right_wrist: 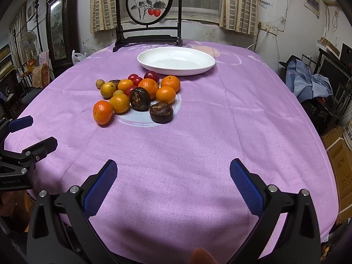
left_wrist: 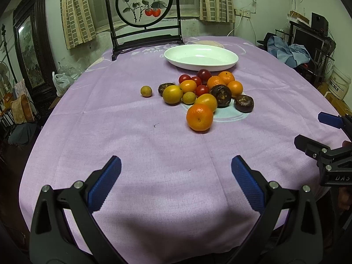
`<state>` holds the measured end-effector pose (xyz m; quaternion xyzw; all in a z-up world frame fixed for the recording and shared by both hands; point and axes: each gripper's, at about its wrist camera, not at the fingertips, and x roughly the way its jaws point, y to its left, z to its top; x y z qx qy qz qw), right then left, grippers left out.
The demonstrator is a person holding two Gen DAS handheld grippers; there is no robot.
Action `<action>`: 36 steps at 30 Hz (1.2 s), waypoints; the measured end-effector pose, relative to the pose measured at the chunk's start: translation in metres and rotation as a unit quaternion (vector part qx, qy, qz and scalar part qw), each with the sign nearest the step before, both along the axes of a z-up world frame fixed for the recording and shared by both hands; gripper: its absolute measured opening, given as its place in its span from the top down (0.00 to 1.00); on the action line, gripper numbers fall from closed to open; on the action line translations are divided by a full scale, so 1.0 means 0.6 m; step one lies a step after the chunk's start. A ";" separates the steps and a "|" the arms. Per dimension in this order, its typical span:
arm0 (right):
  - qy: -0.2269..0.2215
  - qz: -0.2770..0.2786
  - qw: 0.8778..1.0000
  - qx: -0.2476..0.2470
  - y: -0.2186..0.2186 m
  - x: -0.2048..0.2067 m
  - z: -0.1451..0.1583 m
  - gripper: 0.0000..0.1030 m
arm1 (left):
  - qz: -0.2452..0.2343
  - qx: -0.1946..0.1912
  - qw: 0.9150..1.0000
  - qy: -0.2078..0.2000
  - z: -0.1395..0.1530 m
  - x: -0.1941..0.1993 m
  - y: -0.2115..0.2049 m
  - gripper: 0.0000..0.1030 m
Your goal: Organize fruits
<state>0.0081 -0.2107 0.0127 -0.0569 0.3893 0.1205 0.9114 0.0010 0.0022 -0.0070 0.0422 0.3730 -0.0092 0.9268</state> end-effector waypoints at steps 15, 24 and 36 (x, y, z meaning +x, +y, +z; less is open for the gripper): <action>0.002 -0.001 1.000 -0.001 0.000 0.001 -0.001 0.01 | 0.000 0.000 1.000 0.000 -0.002 0.001 0.000 0.02; 0.004 -0.002 1.000 -0.001 0.002 0.002 -0.005 0.01 | 0.000 0.000 1.000 0.000 -0.002 0.001 0.000 0.02; 0.009 0.001 1.000 0.003 0.004 0.006 -0.012 0.01 | 0.001 0.001 1.000 0.002 -0.006 0.000 0.001 0.02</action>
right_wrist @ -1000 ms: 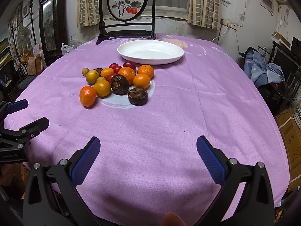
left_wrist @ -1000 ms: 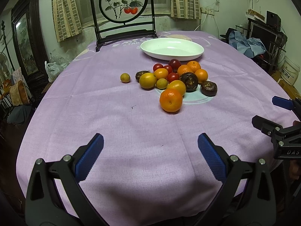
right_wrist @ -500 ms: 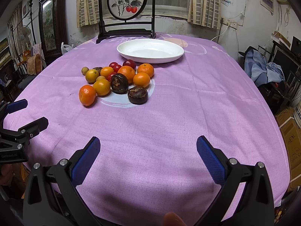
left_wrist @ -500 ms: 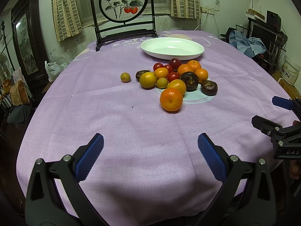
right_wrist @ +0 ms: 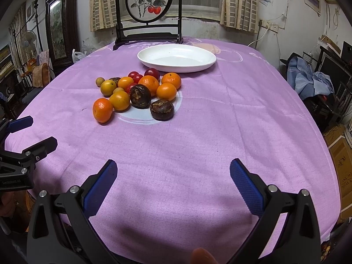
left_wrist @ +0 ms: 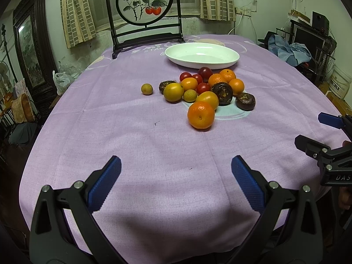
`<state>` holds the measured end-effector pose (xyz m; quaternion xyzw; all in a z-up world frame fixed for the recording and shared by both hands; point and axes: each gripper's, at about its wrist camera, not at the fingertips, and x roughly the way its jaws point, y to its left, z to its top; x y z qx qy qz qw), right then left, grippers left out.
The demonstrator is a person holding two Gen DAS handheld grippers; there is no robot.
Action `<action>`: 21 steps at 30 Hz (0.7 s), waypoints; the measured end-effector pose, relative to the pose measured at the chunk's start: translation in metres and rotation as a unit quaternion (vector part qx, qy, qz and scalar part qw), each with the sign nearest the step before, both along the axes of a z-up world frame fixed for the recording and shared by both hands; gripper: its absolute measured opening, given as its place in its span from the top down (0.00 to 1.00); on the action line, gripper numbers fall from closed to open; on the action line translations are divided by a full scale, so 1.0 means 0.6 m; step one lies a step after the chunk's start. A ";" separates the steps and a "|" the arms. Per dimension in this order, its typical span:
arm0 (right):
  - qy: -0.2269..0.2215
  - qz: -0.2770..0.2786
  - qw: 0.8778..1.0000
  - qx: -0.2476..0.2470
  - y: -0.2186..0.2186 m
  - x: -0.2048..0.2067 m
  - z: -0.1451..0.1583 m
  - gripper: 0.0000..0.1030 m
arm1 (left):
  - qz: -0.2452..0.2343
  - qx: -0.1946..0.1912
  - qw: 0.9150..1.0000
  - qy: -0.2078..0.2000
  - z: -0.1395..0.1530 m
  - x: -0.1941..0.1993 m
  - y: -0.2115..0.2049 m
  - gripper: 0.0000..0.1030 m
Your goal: Organize fruits
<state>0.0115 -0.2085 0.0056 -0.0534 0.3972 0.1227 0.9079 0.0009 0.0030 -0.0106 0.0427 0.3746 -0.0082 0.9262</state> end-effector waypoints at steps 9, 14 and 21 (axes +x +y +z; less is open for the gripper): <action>0.010 0.002 1.000 0.002 -0.001 0.006 -0.008 0.01 | 0.001 0.000 1.000 0.005 -0.014 0.001 0.004 0.02; 0.018 0.003 1.000 0.004 -0.003 0.019 -0.018 0.01 | 0.001 0.000 1.000 0.017 -0.025 0.014 0.008 0.02; 0.016 0.002 1.000 0.010 -0.019 0.060 -0.020 0.01 | 0.000 -0.013 1.000 0.023 -0.040 0.033 0.028 0.02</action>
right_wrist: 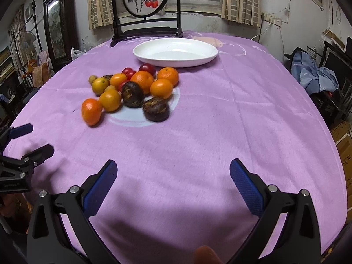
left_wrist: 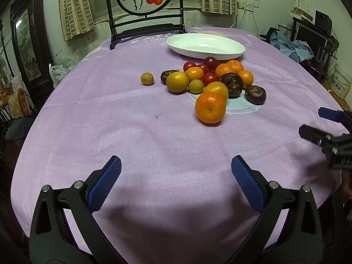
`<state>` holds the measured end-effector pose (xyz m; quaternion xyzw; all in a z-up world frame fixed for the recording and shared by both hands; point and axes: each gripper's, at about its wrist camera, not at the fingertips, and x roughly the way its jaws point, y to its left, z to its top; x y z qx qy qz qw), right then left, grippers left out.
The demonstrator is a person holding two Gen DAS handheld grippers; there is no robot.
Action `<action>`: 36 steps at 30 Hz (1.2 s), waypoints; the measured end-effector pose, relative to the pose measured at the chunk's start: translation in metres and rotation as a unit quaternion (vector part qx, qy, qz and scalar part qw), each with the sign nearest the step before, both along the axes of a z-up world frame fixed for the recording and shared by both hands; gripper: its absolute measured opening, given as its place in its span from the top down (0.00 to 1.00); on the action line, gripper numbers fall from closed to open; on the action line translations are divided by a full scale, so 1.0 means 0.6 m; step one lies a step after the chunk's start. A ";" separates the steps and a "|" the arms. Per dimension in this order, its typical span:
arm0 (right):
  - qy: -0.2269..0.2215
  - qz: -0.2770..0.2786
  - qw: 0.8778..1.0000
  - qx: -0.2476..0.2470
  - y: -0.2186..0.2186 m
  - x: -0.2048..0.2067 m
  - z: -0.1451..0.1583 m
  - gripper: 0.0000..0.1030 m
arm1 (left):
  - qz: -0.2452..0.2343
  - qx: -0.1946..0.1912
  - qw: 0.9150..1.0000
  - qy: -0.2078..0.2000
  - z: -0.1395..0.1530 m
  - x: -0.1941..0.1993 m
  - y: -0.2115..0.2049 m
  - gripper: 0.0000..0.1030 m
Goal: Organize fruits
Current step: 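Carry a dark brown fruit with the right tool while the left carries an orange to the plate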
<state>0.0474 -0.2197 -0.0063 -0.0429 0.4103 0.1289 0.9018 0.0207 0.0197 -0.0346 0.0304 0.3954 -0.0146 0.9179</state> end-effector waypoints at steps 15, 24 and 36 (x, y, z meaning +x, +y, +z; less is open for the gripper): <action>0.058 0.098 0.993 -0.015 0.070 0.138 -0.029 0.19 | -0.036 -0.027 0.999 -0.006 -0.004 0.035 0.014 0.02; 0.072 0.118 0.990 -0.022 0.078 0.156 -0.034 0.58 | -0.058 -0.049 0.997 0.017 -0.006 0.070 0.004 0.02; 0.050 0.104 0.993 0.021 0.027 0.111 0.008 0.60 | -0.108 -0.067 0.990 0.064 -0.020 0.161 -0.042 0.28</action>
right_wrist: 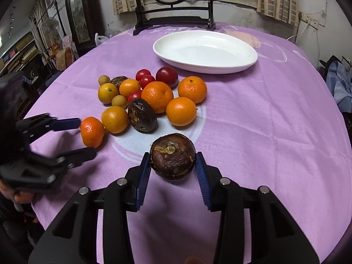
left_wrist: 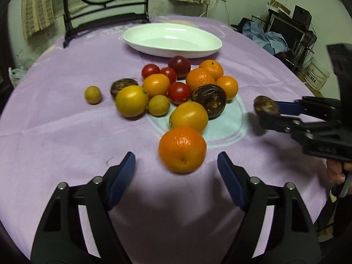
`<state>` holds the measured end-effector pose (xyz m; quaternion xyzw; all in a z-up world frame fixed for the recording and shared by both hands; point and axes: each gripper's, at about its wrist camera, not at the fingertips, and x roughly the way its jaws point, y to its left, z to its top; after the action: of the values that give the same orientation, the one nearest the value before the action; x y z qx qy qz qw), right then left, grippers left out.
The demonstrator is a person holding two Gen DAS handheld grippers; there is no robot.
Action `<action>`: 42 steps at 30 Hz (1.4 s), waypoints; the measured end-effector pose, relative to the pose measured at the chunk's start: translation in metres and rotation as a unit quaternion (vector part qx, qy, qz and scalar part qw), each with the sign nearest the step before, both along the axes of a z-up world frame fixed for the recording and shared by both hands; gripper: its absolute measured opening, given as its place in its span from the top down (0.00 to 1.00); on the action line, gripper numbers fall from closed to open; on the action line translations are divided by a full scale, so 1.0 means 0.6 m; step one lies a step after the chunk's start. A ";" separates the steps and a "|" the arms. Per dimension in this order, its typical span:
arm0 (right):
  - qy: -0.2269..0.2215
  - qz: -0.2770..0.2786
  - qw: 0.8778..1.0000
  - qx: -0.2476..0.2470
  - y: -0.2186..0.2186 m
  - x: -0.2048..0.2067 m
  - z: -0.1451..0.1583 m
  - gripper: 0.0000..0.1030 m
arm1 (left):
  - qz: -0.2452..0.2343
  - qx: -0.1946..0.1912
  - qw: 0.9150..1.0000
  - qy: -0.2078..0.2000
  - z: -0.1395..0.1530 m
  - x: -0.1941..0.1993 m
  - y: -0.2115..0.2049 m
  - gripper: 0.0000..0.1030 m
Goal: Organize fruits
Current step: 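Carry a dark brown fruit with the right tool while the left carries an orange to the plate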
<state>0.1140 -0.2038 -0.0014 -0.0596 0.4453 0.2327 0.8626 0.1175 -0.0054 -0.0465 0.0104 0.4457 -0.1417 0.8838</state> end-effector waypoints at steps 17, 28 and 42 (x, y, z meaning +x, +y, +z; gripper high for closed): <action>-0.007 -0.011 1.000 0.009 -0.014 0.002 0.011 0.60 | -0.019 -0.027 0.999 0.021 -0.001 0.018 0.000 0.57; -0.080 -0.081 0.990 0.080 -0.010 0.164 0.068 0.60 | 0.003 -0.067 0.997 -0.045 0.109 0.134 0.025 0.57; -0.006 -0.090 0.996 0.028 0.041 0.341 -0.013 0.59 | 0.051 -0.027 0.998 0.021 0.059 0.398 -0.030 0.57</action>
<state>0.3189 -0.1793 -0.0090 0.0031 0.4369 0.1664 0.8840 0.3561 -0.0236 -0.0111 -0.0396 0.4601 -0.1084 0.8804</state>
